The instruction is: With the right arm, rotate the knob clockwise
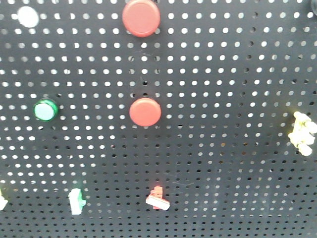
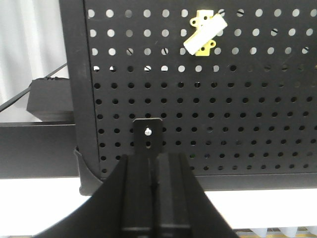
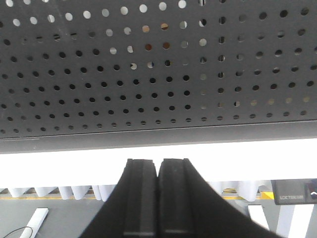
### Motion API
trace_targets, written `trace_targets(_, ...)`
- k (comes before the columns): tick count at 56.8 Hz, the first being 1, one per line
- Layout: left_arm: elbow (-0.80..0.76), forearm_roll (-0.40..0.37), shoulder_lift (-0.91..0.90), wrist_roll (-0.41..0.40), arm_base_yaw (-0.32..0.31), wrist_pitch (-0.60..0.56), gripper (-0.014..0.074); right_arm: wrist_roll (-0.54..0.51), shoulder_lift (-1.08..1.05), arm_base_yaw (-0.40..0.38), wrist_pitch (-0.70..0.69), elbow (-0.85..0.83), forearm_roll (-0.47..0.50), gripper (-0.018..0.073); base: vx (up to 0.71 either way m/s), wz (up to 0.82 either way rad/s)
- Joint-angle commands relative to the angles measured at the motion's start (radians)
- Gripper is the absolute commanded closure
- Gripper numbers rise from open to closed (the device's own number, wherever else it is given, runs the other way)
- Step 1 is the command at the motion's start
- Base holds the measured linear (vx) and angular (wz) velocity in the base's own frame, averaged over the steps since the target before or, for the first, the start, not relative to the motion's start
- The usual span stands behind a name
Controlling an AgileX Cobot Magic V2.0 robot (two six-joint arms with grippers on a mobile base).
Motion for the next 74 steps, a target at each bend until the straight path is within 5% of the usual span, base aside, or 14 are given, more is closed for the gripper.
trace_targets(1, 0.011, -0.004, -0.010, -0.005, -0.006, -0.085, 0.0603, -0.007, -0.013, -0.007, -0.082, 0.005, -0.006, 0.0568, 0.01, -0.03)
trace_targets(37, 0.011, -0.004, -0.010, -0.005, -0.006, -0.085, 0.0603, -0.012, -0.013, -0.007, -0.085, 0.005, -0.019, 0.0568, 0.00, 0.00)
trace_targets(50, 0.011, -0.004, -0.010, -0.005, -0.006, -0.085, 0.0603, -0.013, -0.013, -0.007, -0.274, -0.019, -0.037, 0.0568, 0.00, 0.00)
trace_targets(62, 0.011, -0.004, -0.010, -0.005, -0.006, -0.085, 0.0603, -0.048, 0.058, -0.007, -0.166, -0.316, -0.172, 0.0568, 0.00, 0.00)
trace_targets(74, 0.011, -0.004, -0.010, -0.005, -0.006, -0.085, 0.0603, -0.069, 0.422, -0.007, 0.013, -0.825, -0.293, 0.0568, 0.00, 0.00)
